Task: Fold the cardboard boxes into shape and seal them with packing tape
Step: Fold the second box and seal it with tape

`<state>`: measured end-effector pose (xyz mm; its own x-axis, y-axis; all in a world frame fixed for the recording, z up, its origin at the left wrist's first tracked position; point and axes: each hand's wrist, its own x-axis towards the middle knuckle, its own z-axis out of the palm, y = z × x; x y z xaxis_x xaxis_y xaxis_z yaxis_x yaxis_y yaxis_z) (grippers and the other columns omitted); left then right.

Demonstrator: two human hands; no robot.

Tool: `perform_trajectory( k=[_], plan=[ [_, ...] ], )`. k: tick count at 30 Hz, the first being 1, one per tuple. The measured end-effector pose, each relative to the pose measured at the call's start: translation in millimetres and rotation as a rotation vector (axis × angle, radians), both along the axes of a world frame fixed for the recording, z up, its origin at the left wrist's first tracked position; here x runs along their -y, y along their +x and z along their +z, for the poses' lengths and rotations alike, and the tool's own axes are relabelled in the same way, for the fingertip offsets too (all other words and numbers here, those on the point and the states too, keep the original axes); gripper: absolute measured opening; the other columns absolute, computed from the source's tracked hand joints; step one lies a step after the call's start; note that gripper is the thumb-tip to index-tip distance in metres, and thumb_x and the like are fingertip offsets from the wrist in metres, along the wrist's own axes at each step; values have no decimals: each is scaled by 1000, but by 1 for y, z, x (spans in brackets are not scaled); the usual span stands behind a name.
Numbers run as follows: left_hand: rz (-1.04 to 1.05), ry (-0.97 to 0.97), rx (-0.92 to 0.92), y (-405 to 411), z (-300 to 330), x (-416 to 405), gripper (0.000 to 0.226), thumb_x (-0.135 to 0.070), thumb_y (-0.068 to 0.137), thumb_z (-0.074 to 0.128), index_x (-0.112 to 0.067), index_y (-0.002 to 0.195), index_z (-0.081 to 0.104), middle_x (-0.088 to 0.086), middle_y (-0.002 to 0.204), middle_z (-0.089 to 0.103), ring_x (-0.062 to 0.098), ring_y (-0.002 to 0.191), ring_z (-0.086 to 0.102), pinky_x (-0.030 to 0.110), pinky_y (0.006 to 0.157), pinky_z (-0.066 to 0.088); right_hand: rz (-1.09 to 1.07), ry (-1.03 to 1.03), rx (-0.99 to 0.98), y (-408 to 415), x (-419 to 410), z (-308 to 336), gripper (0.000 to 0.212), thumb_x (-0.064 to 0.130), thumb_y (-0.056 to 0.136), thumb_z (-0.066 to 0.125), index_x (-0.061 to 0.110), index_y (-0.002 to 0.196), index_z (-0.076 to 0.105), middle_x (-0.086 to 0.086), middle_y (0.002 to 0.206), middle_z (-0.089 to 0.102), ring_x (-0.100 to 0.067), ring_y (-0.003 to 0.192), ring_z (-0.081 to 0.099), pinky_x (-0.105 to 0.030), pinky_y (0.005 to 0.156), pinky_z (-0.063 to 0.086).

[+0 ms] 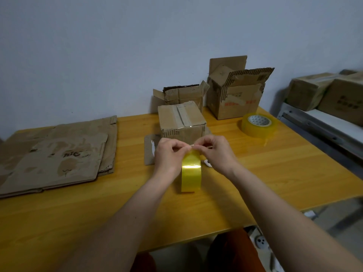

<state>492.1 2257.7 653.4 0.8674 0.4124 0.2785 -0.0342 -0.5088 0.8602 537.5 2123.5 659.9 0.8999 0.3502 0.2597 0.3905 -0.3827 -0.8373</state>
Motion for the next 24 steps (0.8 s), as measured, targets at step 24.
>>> perform_trajectory(
  k=[24],
  plan=[
    [303,449,175,40,-10,-3,49,-2,80,57,-18,126,56,13,137,37,31,127,34,35,101,34,-348,-512,134,33,61,-10,51,32,93,58,16,137,39,-7,137,45,-26,126,43,-37,95,42]
  ],
)
